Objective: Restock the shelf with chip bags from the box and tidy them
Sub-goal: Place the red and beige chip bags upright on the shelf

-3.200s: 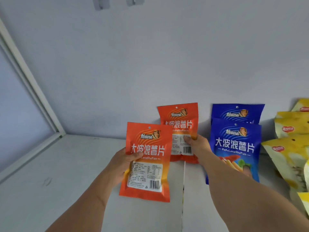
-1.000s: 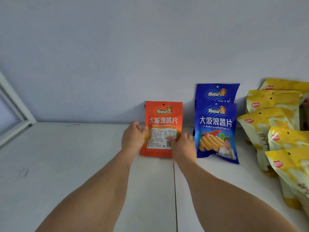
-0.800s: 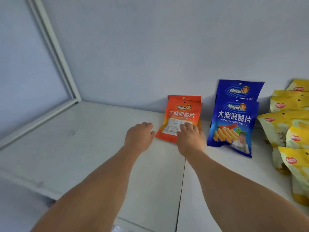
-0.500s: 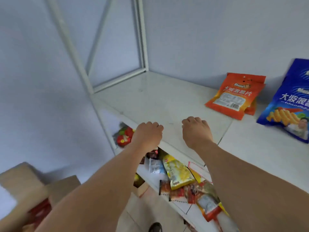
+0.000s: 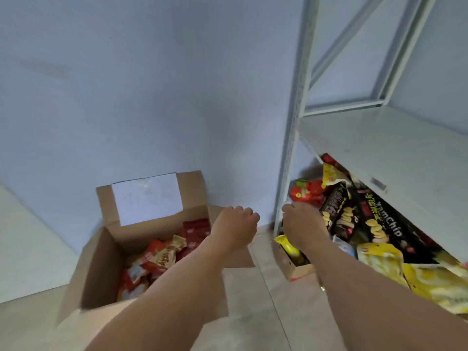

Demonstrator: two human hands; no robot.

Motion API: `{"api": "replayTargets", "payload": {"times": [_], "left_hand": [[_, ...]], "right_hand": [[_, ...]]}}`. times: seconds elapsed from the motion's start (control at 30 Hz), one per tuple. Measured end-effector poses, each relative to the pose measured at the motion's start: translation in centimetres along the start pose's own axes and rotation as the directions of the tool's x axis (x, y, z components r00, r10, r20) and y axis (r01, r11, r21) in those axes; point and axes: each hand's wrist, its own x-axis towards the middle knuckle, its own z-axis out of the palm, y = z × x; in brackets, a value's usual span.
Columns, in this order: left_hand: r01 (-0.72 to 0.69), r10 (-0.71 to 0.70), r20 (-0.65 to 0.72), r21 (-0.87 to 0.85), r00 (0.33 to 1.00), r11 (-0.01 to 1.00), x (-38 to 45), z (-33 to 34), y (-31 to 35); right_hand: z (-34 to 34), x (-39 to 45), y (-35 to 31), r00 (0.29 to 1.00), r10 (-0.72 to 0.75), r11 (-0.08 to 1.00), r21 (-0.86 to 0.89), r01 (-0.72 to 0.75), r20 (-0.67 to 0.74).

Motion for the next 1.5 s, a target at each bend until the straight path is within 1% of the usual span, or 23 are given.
{"api": "replayTargets", "payload": {"times": [0.17,0.27,0.33,0.5,0.6,0.67,0.8,0.9,1.0,1.07,1.13,1.23,1.3,1.4,1.5], "left_hand": [[0.051,-0.049,0.064,-0.033,0.997,0.998,-8.6,4.3,-9.4],[0.129,-0.117,0.129,-0.088,0.985,0.988,-12.5,7.3,-14.1],[0.2,-0.175,0.18,-0.128,0.968,0.971,-14.6,9.2,-16.7],[0.353,-0.298,0.265,-0.193,0.917,0.916,-17.2,14.1,-21.7],[0.47,-0.377,0.35,-0.236,0.858,0.851,-17.1,18.2,-24.2],[0.559,-0.427,0.421,-0.268,0.8,0.784,-16.4,21.1,-25.4],[0.727,-0.504,0.547,-0.341,0.669,0.596,-14.1,26.9,-27.3],[0.813,-0.485,0.662,-0.376,0.571,0.444,-12.0,32.0,-28.7],[0.871,-0.477,0.731,-0.373,0.488,0.319,-10.0,37.8,-30.1],[0.894,-0.486,0.751,-0.363,0.448,0.262,-8.6,42.1,-30.7],[0.905,-0.493,0.76,-0.339,0.424,0.257,-7.4,46.4,-31.1],[0.915,-0.483,0.78,-0.296,0.397,0.272,-6.1,51.7,-31.5],[0.913,-0.466,0.787,-0.317,0.405,0.257,-5.3,54.2,-31.9],[0.89,-0.442,0.774,-0.365,0.453,0.272,-4.1,56.5,-32.7],[0.854,-0.419,0.745,-0.429,0.519,0.295,-3.0,58.0,-33.3]], "right_hand": [[2.9,1.9,-13.0,0.995,-0.074,0.996,0.06,0.071,0.06],[4.4,3.1,-19.5,0.985,-0.151,0.982,0.131,0.14,0.086],[5.4,3.8,-23.2,0.975,-0.179,0.966,0.208,0.15,0.129],[9.8,7.3,-29.0,0.956,-0.146,0.929,0.367,0.045,0.255],[13.5,10.1,-31.0,0.928,-0.126,0.905,0.424,-0.038,0.352],[16.1,12.0,-32.0,0.899,-0.089,0.884,0.45,-0.128,0.43],[22.1,15.0,-33.1,0.817,0.051,0.786,0.482,-0.388,0.574],[27.3,16.5,-33.7,0.702,0.158,0.667,0.449,-0.594,0.694],[32.9,16.9,-34.3,0.587,0.212,0.565,0.392,-0.726,0.782],[36.7,16.9,-34.6,0.508,0.238,0.492,0.347,-0.798,0.828],[39.9,16.8,-34.8,0.429,0.273,0.427,0.291,-0.856,0.861],[43.8,16.5,-34.9,0.357,0.313,0.31,0.261,-0.914,0.88],[45.6,16.4,-34.9,0.348,0.328,0.26,0.271,-0.927,0.878],[47.5,16.1,-34.9,0.345,0.332,0.22,0.284,-0.933,0.878],[48.6,16.1,-34.8,0.335,0.337,0.191,0.285,-0.939,0.88]]}}
